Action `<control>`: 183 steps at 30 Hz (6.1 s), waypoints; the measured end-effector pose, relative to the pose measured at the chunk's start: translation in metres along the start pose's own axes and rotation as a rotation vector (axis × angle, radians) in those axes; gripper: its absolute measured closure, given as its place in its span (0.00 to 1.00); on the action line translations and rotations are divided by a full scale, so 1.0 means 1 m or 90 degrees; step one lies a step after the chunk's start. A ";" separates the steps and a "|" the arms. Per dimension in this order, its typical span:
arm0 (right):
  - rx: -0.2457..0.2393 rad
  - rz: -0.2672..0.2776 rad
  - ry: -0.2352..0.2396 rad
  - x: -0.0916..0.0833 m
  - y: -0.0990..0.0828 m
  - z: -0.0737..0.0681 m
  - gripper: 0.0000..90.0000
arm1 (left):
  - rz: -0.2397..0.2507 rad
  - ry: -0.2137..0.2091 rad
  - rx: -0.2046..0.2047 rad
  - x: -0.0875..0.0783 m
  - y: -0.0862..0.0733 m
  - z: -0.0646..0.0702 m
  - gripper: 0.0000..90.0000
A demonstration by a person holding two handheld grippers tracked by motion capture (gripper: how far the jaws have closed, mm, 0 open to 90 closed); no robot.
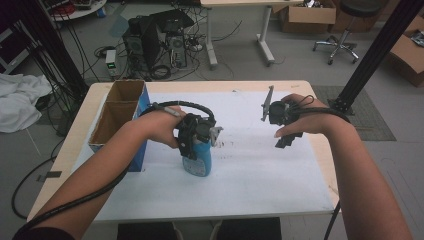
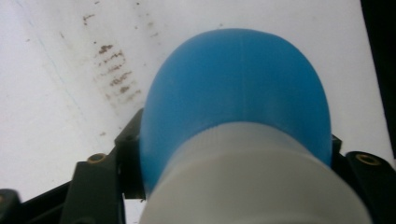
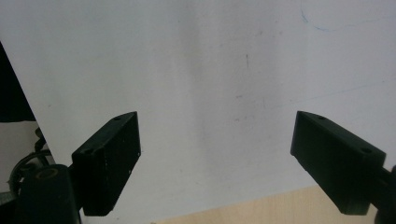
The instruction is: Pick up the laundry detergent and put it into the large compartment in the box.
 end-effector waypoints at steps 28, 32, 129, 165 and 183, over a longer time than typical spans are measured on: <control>-0.012 -0.004 -0.004 -0.003 0.005 -0.002 0.18 | -0.006 -0.031 -0.085 -0.032 -0.007 0.003 0.45; -0.016 -0.002 -0.005 -0.003 0.008 -0.002 0.18 | -0.011 -0.032 -0.128 -0.041 -0.010 0.003 0.45; -0.084 0.010 -0.017 -0.001 0.035 -0.003 0.18 | -0.035 0.052 -1.118 -0.173 -0.207 0.011 0.45; -0.081 0.010 -0.016 0.004 0.034 -0.003 0.18 | -0.049 0.010 -1.118 -0.063 -0.225 0.016 0.45; -0.075 0.011 -0.013 0.008 0.031 -0.002 0.18 | -0.066 0.009 -1.110 -0.032 -0.227 0.015 0.45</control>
Point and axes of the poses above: each handheld gripper's, and its own axes: x roughly forward along the jaws, y roughly out of its top, z roughly to its right, the point moved 3 cm from there along x, roughly forward along the jaws, and after that the axes turned 1 degree about z, right-handed, at the moved point
